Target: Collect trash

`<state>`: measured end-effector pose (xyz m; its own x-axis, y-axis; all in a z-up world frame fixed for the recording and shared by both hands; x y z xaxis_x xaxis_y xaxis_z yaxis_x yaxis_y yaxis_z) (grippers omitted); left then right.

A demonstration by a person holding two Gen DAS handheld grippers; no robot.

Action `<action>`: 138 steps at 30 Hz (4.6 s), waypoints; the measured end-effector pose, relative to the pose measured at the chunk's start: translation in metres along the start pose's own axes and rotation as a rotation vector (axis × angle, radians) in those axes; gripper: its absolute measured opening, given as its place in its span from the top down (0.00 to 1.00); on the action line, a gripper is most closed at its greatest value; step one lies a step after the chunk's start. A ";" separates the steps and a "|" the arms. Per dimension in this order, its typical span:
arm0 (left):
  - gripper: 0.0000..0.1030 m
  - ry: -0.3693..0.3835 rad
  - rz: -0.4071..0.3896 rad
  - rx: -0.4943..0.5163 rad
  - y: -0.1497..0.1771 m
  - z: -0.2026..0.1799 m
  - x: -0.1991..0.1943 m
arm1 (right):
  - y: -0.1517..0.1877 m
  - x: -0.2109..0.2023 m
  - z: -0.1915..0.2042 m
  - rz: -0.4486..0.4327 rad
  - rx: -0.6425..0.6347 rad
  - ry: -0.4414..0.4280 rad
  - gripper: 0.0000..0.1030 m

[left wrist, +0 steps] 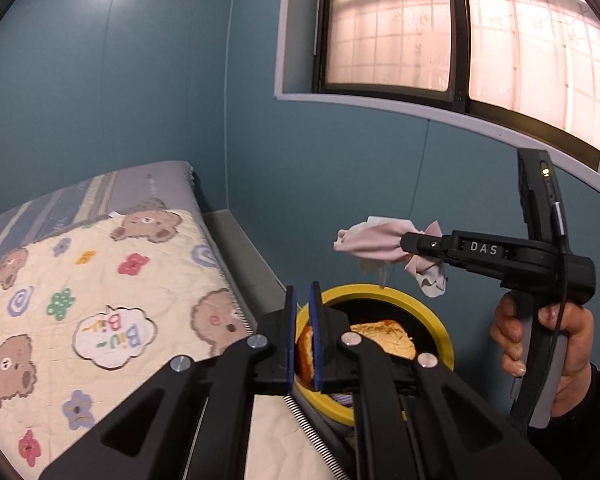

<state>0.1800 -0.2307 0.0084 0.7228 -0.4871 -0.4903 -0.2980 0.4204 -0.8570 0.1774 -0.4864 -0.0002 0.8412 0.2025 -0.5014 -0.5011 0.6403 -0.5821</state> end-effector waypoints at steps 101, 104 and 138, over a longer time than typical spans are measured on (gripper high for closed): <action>0.14 -0.353 0.206 -0.414 0.195 0.185 -0.065 | 0.186 0.133 0.145 0.293 -0.199 0.077 0.16; 0.08 -0.351 0.166 -0.440 0.203 0.189 -0.076 | 0.192 0.124 0.151 0.249 -0.213 0.063 0.09; 0.08 -0.558 -0.180 -0.263 0.170 0.120 -0.189 | 0.236 -0.007 0.181 -0.339 -0.402 0.004 0.08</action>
<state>0.0676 0.0242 -0.0253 0.9702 -0.0314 -0.2401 -0.2341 0.1327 -0.9631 0.0905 -0.2030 -0.0184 0.9692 0.0303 -0.2442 -0.2401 0.3343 -0.9114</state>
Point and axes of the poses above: each gripper's, at about its wrist camera, not at the fingertips, and x roughly the way its jaws point, z to its left, y to its underside, the point moved 1 cm from there along x, roughly the way its jaws point, and after that the axes turned 15 degrees about x, right-handed, at the moved point
